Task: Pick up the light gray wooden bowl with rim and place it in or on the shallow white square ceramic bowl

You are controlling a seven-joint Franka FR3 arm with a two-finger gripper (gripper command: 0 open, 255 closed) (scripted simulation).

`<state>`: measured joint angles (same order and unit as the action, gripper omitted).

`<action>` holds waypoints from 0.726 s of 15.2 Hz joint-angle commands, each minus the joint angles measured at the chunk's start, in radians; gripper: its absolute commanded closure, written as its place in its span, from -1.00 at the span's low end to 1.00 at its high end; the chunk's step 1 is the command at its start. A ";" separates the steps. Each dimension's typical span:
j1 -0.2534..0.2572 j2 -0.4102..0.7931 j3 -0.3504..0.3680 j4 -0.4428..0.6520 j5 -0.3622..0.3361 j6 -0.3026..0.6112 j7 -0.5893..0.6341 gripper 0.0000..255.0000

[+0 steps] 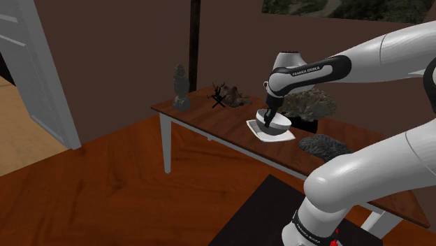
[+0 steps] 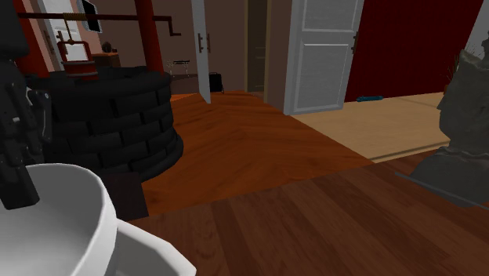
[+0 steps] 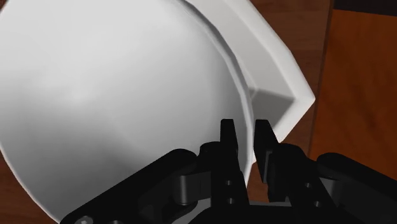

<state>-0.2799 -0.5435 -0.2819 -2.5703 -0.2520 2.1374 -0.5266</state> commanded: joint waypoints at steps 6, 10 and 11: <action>0.000 0.000 0.000 0.000 0.000 0.000 0.000 -1.00; 0.005 -0.044 0.021 0.069 0.013 -0.113 -0.002 -1.00; 0.006 -0.053 0.026 0.089 0.017 -0.142 -0.003 -1.00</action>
<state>-0.2748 -0.5866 -0.2599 -2.5040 -0.2386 2.0299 -0.5265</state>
